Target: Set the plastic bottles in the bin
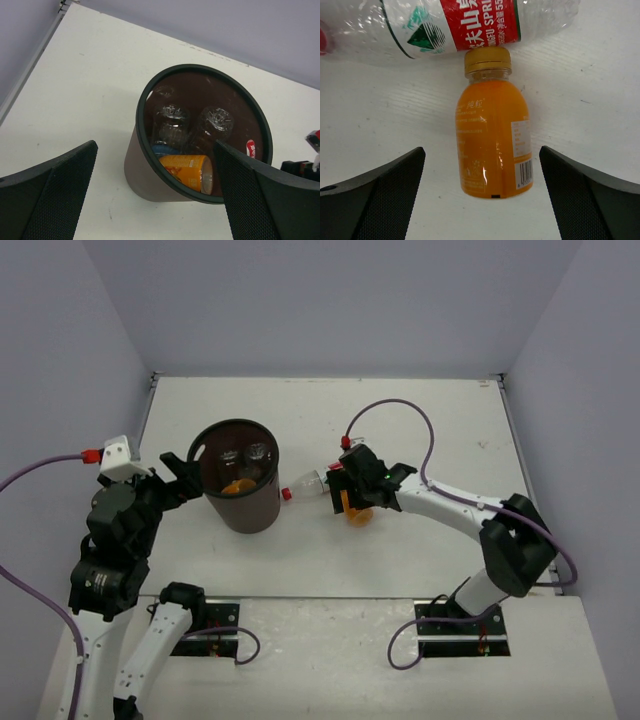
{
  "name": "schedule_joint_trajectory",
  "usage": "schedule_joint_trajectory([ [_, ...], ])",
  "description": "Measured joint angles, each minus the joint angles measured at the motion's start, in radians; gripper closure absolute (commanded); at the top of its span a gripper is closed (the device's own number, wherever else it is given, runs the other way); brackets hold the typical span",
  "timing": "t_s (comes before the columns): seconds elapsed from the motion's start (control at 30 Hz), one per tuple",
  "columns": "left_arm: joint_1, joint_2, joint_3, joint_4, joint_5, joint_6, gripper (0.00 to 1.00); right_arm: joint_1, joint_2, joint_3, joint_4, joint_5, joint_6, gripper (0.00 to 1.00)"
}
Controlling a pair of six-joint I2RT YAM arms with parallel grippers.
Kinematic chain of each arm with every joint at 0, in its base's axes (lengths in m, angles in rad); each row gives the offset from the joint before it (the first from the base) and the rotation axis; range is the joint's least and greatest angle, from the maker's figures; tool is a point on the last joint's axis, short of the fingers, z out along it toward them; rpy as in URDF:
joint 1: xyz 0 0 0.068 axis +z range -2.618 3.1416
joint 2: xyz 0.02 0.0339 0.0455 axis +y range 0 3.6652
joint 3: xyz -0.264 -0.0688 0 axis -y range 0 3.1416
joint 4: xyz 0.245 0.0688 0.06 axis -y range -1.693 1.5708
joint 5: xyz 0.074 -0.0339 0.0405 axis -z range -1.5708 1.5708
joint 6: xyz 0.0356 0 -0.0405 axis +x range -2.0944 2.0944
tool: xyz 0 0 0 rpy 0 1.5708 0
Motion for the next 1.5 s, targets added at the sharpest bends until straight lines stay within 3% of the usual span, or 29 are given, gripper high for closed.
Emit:
schedule_joint_trajectory([
  [0.17,0.000,-0.010,0.000,-0.017,-0.005,-0.003,0.00,-0.007,0.125,0.022,0.003,-0.010,0.010,0.01],
  [0.43,0.000,-0.018,0.000,-0.029,-0.011,-0.006,0.00,-0.025,0.196,0.023,0.003,-0.009,0.048,0.01],
  [0.53,0.000,-0.018,0.000,-0.031,-0.011,-0.006,0.00,-0.027,0.216,0.025,0.002,-0.001,0.057,0.06],
  [0.63,0.000,-0.018,0.000,-0.032,-0.011,-0.006,0.00,-0.027,0.218,0.025,0.006,0.001,0.066,0.29],
  [0.73,0.000,-0.018,0.000,-0.032,-0.011,-0.006,0.00,-0.028,0.217,0.025,0.008,0.001,0.077,0.43],
  [0.83,0.000,-0.018,0.000,-0.032,-0.012,-0.006,0.00,-0.028,0.211,0.022,0.009,-0.003,0.091,0.50],
  [1.0,0.000,-0.019,0.000,-0.032,-0.016,-0.006,0.00,-0.028,0.116,-0.022,-0.024,0.002,0.114,0.53],
  [1.27,0.000,-0.022,0.000,-0.032,-0.017,-0.007,0.00,-0.028,-0.180,-0.016,-0.127,0.053,0.140,0.56],
  [1.5,0.000,-0.027,0.000,-0.032,-0.018,-0.007,0.00,-0.003,-0.288,0.241,-0.129,-0.019,0.032,0.51],
])
